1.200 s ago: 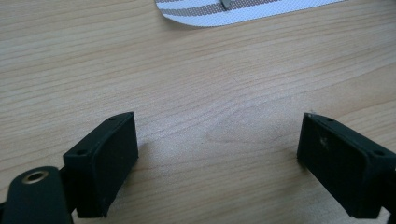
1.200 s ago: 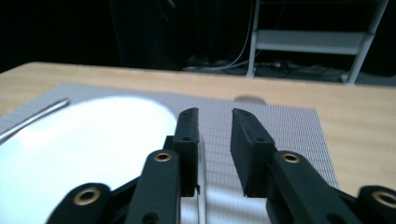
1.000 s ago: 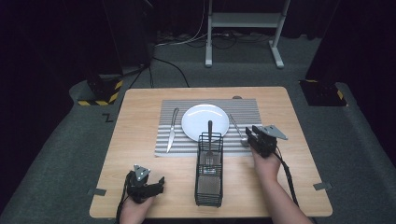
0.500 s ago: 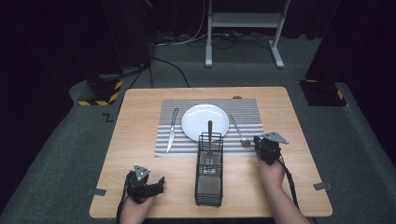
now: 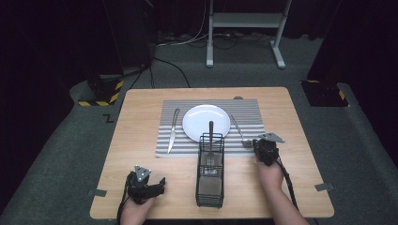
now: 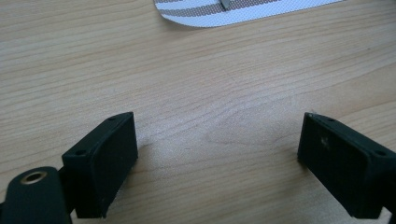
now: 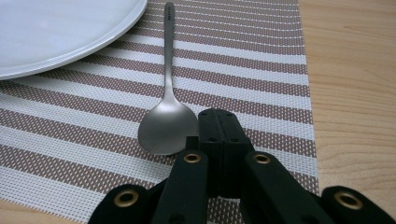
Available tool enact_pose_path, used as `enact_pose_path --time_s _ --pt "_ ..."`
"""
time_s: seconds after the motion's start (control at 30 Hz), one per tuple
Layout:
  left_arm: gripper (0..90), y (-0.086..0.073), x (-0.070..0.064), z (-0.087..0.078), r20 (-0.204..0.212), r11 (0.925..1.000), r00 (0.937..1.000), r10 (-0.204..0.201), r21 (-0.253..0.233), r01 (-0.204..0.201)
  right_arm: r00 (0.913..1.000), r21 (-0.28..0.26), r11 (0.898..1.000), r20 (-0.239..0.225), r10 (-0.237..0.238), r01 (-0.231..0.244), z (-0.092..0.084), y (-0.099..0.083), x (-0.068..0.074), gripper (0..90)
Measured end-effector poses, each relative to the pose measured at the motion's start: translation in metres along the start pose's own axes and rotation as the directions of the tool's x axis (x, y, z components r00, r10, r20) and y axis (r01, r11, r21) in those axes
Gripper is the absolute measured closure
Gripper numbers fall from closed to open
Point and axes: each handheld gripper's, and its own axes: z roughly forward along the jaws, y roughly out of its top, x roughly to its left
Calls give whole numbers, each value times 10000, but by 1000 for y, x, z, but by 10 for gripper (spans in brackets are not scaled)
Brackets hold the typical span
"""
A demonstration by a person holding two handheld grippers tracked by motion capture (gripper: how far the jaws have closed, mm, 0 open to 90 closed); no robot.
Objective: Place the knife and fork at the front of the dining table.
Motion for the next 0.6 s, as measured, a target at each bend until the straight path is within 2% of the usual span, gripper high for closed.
enact_pose_path --time_s 0.1,0.3,0.6 --pt "119 0 0 0 -1 10000 10000 1 2 -1 10000 117 9999 -69 -12 13 0 0 1 900" --pt "119 0 0 0 -1 10000 10000 4 2 -4 9992 229 9992 -244 -325 330 -2 -2 9 900" --pt "119 0 0 0 6 10000 10000 -1 4 1 9964 261 9987 -734 -413 433 -4 -4 26 900"
